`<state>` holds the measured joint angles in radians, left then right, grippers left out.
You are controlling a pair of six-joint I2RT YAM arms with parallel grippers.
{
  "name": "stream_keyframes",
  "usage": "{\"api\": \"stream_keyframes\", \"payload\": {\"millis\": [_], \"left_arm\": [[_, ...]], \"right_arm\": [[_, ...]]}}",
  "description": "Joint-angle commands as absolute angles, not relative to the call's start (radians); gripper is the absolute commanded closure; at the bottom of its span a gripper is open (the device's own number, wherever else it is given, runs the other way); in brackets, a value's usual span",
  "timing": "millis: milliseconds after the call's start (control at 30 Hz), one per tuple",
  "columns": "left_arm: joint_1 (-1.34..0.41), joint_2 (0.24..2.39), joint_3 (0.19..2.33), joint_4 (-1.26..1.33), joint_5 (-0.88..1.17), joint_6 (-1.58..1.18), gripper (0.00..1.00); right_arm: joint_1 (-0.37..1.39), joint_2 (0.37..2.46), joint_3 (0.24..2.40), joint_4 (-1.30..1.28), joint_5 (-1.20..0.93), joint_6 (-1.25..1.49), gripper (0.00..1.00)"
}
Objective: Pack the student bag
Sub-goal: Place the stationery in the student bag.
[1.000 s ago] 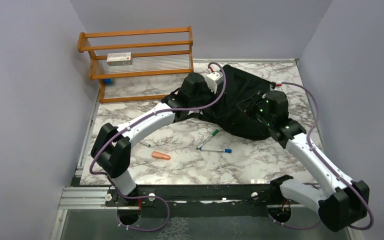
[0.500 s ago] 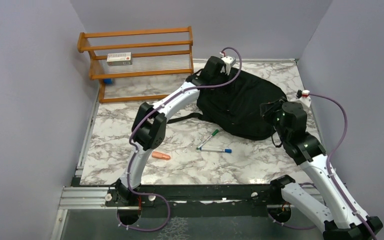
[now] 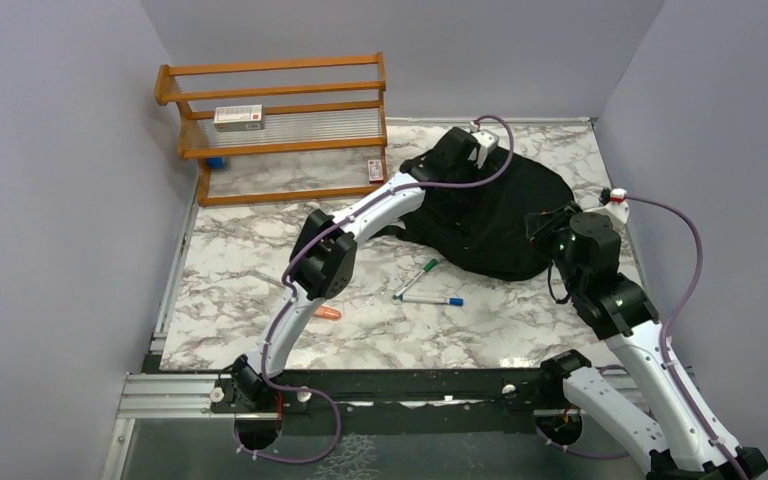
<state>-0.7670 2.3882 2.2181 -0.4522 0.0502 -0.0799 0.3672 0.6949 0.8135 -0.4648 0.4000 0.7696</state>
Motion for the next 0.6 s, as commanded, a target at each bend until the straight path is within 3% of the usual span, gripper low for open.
{"api": "stream_keyframes", "payload": {"millis": [0,467,567], "left_arm": [[-0.815,2.393,2.253,-0.467,0.043,-0.044,0.22],[-0.848,2.434,2.259,-0.465,0.008,-0.023,0.20],[-0.848,2.448,2.246,-0.469,-0.051,-0.014,0.26]], "right_arm": [[0.369,0.689,0.801,-0.468,0.414,0.785,1.00],[0.370,0.700,0.778,-0.448,0.389,0.787,1.00],[0.369,0.702,0.781,-0.451,0.384,0.781,1.00]]}}
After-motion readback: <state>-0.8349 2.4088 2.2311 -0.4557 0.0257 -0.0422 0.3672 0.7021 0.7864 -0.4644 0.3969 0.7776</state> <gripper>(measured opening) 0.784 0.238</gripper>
